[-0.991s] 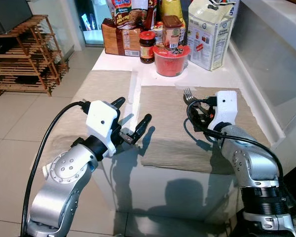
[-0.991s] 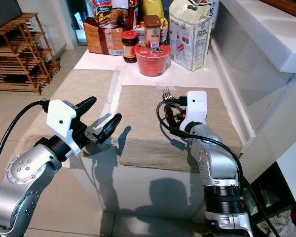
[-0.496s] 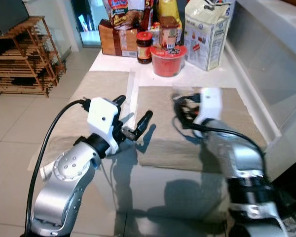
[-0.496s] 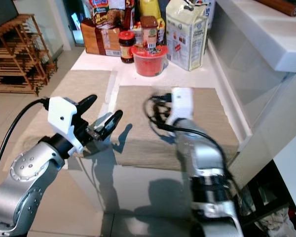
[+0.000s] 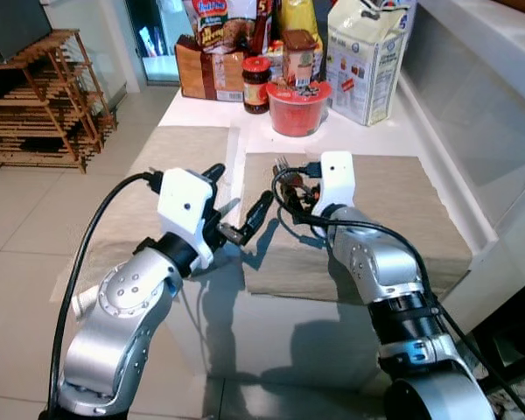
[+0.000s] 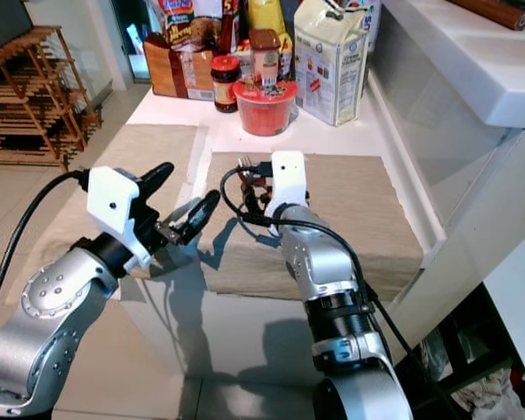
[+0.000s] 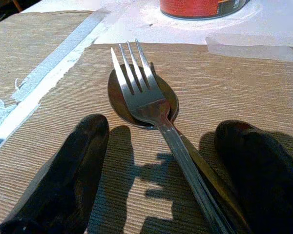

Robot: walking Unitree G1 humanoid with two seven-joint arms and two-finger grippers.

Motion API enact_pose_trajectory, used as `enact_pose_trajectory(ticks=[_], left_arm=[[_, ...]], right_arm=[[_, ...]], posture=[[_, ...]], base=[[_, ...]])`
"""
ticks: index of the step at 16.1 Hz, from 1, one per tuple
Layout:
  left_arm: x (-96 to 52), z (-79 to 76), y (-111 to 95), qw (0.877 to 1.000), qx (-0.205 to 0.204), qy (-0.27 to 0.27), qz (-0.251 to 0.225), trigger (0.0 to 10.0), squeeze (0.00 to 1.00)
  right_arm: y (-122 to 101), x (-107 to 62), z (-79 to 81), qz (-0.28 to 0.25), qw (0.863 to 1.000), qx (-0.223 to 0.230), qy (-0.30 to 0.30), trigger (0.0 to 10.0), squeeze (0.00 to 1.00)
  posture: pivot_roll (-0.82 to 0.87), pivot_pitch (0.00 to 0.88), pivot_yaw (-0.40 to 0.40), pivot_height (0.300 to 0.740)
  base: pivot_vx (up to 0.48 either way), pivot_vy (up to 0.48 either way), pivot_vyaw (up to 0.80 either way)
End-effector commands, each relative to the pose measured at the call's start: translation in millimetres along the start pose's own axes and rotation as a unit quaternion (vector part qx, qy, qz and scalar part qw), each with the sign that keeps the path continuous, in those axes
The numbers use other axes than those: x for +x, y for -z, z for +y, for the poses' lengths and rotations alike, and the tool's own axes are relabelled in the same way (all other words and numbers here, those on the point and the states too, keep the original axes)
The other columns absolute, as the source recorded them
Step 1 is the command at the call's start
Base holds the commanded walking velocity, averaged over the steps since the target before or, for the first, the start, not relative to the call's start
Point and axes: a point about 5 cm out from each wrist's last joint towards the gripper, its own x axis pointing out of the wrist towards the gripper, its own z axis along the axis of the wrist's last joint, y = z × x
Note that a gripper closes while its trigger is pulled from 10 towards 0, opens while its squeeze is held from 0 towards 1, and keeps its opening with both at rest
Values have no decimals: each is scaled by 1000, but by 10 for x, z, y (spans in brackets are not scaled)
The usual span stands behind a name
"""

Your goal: Setting the table

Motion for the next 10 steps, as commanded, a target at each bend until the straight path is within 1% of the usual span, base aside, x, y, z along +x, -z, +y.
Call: enact_pose_trajectory(ticks=[1, 2, 3, 4, 5, 6, 7, 8, 9, 10], left_arm=[[14, 0, 2, 1000, 5, -4, 4, 10000, 0], [19, 0, 3, 1000, 5, -5, 3, 10000, 0], [26, -3, 6, 1000, 3, -6, 2, 10000, 0], [35, -5, 6, 1000, 2, -6, 2, 10000, 0], [42, -6, 10, 1000, 1, -6, 2, 10000, 0], [46, -6, 16, 1000, 0, -7, 2, 10000, 0], [49, -7, 16, 1000, -1, -7, 1, 10000, 0], [56, -15, 17, 1000, -2, -8, 1, 10000, 0], [54, -19, 16, 1000, -2, -8, 0, 10000, 0], [41, -14, 6, 1000, -1, -10, -1, 10000, 0]], right_arm=[[56, 7, -20, 5, 1000, -11, 7, 10000, 0], [-30, -19, -54, -28, 999, -28, 12, 10000, 0], [-146, -96, -109, -79, 995, -51, 17, 10000, 0], [-181, -131, -139, -93, 994, -60, 21, 10000, 0], [-260, -198, -188, -126, 989, -65, 30, 10000, 0], [-360, -290, -243, -164, 982, -78, 43, 10000, 0], [-392, -326, -271, -175, 980, -86, 50, 10000, 0], [-362, -383, -346, -166, 978, -105, 62, 10000, 0], [-322, -422, -398, -155, 979, -114, 72, 10000, 0], [-269, -521, -456, -142, 979, -118, 82, 10000, 0]], posture=[[-59, 0, 36, 740], [-59, 0, 36, 740], [-69, 0, 38, 740], [-77, 0, 37, 740], [-83, 0, 37, 740], [-87, 0, 37, 740], [-88, 0, 37, 740], [-90, 0, 34, 740], [-88, 0, 31, 740], [-85, 0, 27, 740]], base=[[0, 0, 0], [0, 0, 0], [0, 0, 0], [0, 0, 0], [0, 0, 0], [0, 0, 0], [0, 0, 0], [0, 0, 0], [0, 0, 0], [0, 0, 0]])
